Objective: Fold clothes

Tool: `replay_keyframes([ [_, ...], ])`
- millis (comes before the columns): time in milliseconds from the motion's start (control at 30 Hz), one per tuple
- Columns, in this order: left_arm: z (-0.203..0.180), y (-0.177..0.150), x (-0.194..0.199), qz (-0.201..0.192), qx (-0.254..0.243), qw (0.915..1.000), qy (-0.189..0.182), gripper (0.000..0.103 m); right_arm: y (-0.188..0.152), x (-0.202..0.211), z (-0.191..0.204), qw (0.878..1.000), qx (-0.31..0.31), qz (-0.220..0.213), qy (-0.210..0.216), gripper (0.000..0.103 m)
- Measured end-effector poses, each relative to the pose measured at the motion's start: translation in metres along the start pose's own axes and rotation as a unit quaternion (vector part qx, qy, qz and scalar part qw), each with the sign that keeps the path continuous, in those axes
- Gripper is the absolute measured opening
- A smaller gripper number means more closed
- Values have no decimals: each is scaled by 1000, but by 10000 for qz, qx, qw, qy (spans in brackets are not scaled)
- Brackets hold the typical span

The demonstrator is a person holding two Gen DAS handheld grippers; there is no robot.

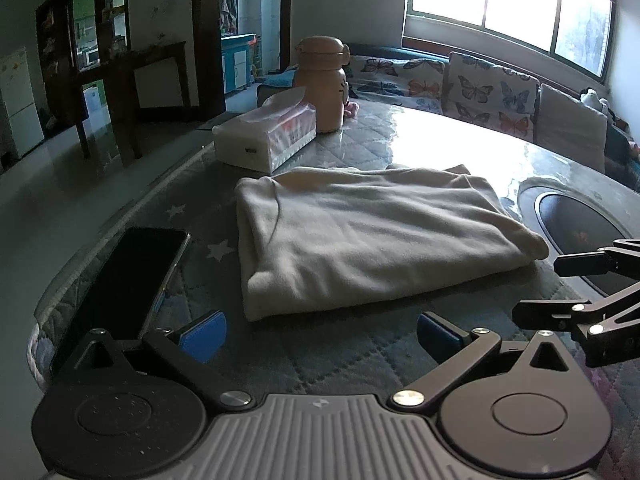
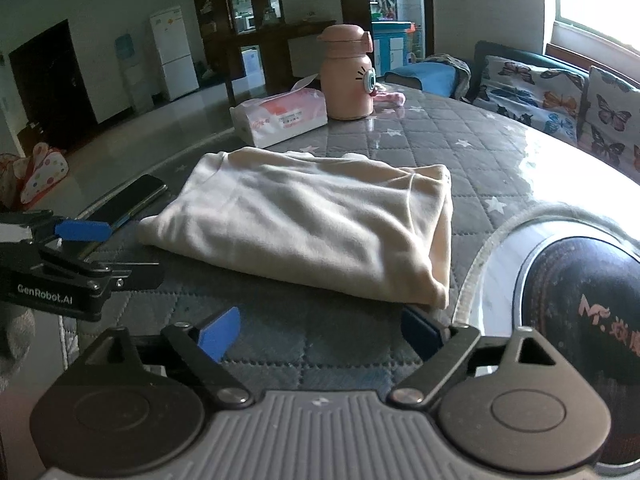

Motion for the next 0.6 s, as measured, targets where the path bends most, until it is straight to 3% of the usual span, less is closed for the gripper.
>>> replay_keyframes([
  [600,-5,-7,7,16,63,10000,70,103,-8,2,8,9998,-149,25,-89,99],
])
Point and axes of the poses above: each gripper's, at about its wrist camera, not at the fingertips, and x roughly against the way its jaws point, z to its left, y to its top, the point moved 1 cm from there along -x, roughly the way its jaws point
